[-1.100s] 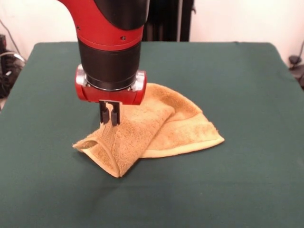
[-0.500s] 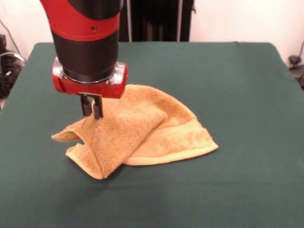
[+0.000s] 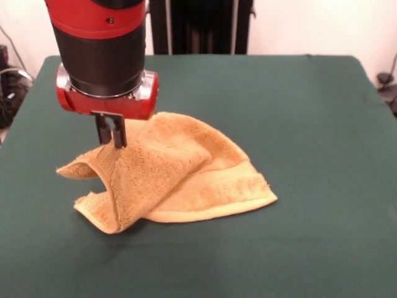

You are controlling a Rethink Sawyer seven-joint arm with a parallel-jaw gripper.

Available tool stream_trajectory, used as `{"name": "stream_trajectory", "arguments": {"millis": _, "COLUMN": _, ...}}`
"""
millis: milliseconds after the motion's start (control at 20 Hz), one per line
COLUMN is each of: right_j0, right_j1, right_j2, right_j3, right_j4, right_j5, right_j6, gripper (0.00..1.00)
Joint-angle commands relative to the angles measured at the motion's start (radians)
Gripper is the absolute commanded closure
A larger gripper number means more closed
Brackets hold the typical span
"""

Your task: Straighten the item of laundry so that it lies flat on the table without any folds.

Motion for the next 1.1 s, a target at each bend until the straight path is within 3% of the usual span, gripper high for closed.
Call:
{"name": "stream_trajectory", "arguments": {"millis": 50, "right_j0": 0.021, "right_j1": -0.026, "right_j2": 0.096, "right_j3": 0.069, "right_j4": -0.030, "right_j5": 0.013, "right_j6": -0.124, "gripper": 1.00}}
{"name": "stream_trajectory", "arguments": {"millis": 400, "right_j0": -0.002, "right_j1": -0.015, "right_j2": 0.101, "right_j3": 0.105, "right_j4": -0.044, "right_j5": -0.012, "right_j6": -0.134, "gripper": 1.00}}
{"name": "stream_trajectory", "arguments": {"millis": 1100, "right_j0": -0.072, "right_j1": -0.041, "right_j2": 0.134, "right_j3": 0.282, "right_j4": -0.056, "right_j5": -0.224, "right_j6": -0.154, "gripper": 1.00}}
